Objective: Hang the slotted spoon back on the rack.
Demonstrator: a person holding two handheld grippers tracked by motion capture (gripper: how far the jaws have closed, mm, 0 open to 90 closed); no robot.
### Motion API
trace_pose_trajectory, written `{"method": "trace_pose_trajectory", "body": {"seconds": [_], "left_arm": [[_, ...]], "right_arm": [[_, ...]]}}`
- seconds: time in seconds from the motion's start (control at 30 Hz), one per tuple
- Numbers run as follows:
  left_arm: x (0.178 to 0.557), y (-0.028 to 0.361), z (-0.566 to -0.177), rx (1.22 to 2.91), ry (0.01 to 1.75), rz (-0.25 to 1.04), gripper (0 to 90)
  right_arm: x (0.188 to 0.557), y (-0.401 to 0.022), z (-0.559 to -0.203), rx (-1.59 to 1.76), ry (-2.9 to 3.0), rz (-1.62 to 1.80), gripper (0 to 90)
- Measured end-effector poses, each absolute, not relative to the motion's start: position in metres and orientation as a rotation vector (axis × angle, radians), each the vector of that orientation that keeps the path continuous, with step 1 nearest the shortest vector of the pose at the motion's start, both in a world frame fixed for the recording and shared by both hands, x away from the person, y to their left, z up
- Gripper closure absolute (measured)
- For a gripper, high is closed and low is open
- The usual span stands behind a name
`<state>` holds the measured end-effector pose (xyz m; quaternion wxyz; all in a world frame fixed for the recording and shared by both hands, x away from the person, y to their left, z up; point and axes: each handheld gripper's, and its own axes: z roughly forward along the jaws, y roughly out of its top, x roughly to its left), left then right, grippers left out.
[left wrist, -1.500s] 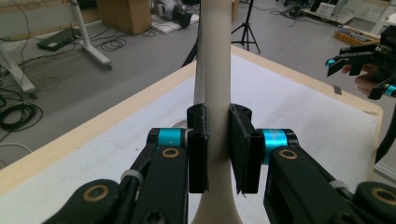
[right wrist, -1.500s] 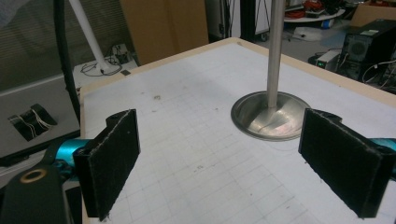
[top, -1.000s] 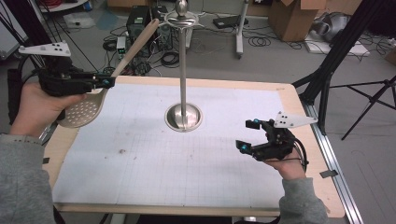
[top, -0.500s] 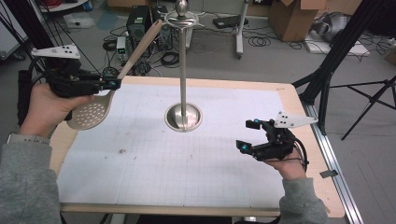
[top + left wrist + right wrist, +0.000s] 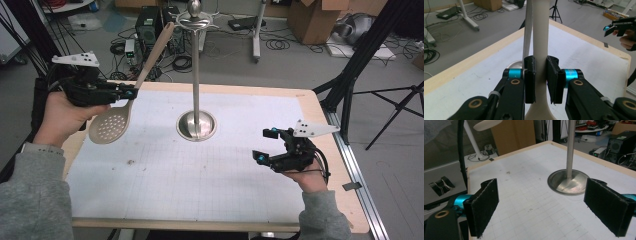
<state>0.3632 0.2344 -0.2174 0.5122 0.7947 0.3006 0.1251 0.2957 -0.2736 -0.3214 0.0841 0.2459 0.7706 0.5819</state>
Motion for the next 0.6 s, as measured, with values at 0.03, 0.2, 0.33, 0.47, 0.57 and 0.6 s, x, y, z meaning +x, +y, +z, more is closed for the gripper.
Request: {"method": "trace_pose_trajectory", "body": {"seconds": [0.03,0.2,0.33,0.47,0.57,0.6], "left_arm": [[0.364,0.233,-0.218,1.915,0.724,0.303,77.8],[0.368,0.226,-0.221,1.933,0.731,0.303,77.8],[0.37,0.22,-0.224,1.949,0.736,0.316,77.8],[0.373,0.214,-0.226,1.952,0.741,0.315,77.9],[0.375,0.211,-0.227,1.959,0.744,0.315,77.9],[0.375,0.21,-0.227,1.959,0.746,0.315,77.9]], "right_arm": [[0.296,-0.274,-0.321,0.734,2.3,1.737,11.4],[0.295,-0.274,-0.321,0.736,2.297,1.741,11.5],[0.296,-0.274,-0.321,0.736,2.294,1.741,11.4],[0.295,-0.273,-0.321,0.738,2.304,1.738,11.4],[0.295,-0.273,-0.321,0.732,2.3,1.741,11.4],[0.295,-0.273,-0.321,0.733,2.3,1.74,11.4]]}}
